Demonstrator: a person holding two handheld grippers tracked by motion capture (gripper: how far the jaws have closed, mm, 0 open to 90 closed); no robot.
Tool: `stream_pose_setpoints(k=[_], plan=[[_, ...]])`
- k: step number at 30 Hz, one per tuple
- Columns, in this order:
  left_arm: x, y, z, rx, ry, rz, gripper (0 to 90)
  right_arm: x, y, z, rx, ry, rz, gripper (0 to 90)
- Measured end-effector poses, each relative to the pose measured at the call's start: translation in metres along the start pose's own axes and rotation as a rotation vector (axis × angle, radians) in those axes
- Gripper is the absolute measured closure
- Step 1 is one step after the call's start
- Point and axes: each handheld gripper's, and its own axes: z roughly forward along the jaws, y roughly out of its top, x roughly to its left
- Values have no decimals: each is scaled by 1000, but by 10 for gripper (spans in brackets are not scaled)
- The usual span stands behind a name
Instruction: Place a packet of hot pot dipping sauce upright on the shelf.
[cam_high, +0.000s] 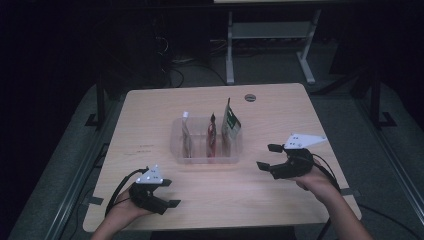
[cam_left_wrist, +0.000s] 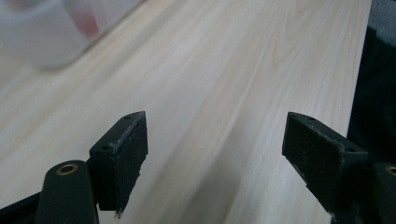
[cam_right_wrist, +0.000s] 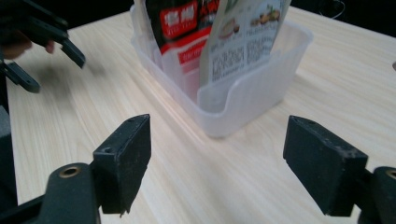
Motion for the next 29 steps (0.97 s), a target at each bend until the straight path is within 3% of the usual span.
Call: stream_pose_setpoints(k=[3,7,8,14,16,20,29], plan=[[-1,-13,-9,-3,14,-11,220,4,-13,-3,17,-35,-11,194],[0,-19,-18,-29,34,-26,219,7,-26,-6,25,-59,-10,187],[0,-20,-21,-42,45,-34,219,9,-36,-9,42,-71,-2,183],[5,-22,-20,-30,61,-18,204,8,-59,-19,89,-114,3,181],[7,-22,-18,-20,72,-4,202,4,-60,-19,80,-138,16,181],[10,-20,-16,-30,79,-6,196,-1,-60,-15,72,-142,40,181],[11,-19,-14,-15,74,3,194,-1,-61,-10,93,-145,9,179]])
